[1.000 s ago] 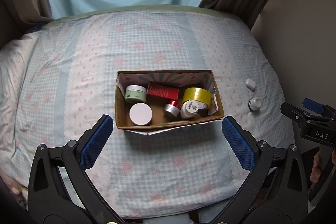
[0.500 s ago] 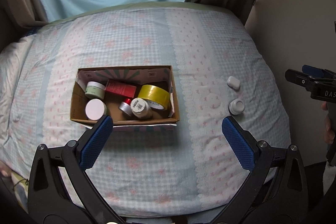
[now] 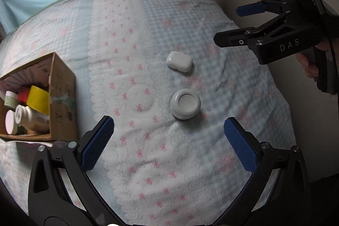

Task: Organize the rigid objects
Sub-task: 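Grasp the white round jar with the left tool while the right tool grasps the earbud case, then carry the white jar and earbud case over the box with both tools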

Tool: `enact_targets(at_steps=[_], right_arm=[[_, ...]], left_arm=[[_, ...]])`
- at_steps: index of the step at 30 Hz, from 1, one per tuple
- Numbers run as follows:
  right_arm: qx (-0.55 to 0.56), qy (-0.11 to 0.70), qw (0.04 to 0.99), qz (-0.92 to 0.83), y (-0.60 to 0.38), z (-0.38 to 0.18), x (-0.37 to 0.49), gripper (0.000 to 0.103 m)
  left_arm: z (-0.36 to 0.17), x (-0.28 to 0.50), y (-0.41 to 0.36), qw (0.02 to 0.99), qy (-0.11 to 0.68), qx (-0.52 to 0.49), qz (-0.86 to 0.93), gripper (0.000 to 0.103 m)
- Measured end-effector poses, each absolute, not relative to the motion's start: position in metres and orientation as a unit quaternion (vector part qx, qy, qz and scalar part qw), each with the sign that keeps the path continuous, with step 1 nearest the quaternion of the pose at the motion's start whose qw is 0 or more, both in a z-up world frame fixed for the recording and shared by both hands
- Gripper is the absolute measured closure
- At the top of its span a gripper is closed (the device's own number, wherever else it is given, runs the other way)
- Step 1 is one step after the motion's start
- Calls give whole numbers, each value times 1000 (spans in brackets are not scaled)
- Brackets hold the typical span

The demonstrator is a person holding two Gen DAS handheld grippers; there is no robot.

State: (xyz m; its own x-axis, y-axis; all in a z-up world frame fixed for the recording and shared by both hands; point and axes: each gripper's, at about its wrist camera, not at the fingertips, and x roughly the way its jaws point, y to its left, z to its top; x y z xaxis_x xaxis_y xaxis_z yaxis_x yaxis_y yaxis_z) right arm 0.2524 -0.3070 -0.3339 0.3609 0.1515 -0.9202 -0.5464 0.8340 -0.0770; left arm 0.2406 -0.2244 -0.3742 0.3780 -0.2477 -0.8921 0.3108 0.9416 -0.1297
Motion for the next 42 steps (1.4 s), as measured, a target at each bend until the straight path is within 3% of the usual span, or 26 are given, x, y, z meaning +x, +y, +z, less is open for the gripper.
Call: enact_targets(at_steps=[2, 3, 5, 8, 10, 14, 19, 21, 34, 42], right_arm=[[-196, 522, 797, 235, -312, -365, 260, 15], [-201, 521, 793, 242, -313, -379, 264, 21], [-212, 514, 790, 259, -312, -406, 269, 23], [-217, 508, 784, 284, -308, -440, 277, 33], [-218, 499, 784, 298, -304, -455, 280, 36], [-234, 473, 791, 309, -298, -476, 280, 47], [-244, 439, 806, 312, -296, -481, 279, 52], [-251, 433, 806, 315, -294, -482, 277, 61], [-247, 438, 815, 288, -295, -466, 264, 62], [-228, 430, 830, 272, -286, -390, 254, 62]], left_arm=[[-408, 248, -245, 824, 536, 52, -174, 2], [-423, 251, -254, 821, 539, 68, -175, 8], [-449, 256, -268, 822, 533, 95, -176, 15], [-476, 266, -275, 829, 520, 112, -171, 17], [-485, 270, -275, 836, 510, 106, -173, 19], [-495, 273, -279, 841, 501, 95, -184, 34], [-505, 276, -281, 841, 498, 82, -197, 48], [-505, 276, -281, 843, 493, 80, -201, 50], [-479, 278, -263, 847, 486, 85, -198, 50], [-403, 282, -225, 863, 468, 67, -180, 50]])
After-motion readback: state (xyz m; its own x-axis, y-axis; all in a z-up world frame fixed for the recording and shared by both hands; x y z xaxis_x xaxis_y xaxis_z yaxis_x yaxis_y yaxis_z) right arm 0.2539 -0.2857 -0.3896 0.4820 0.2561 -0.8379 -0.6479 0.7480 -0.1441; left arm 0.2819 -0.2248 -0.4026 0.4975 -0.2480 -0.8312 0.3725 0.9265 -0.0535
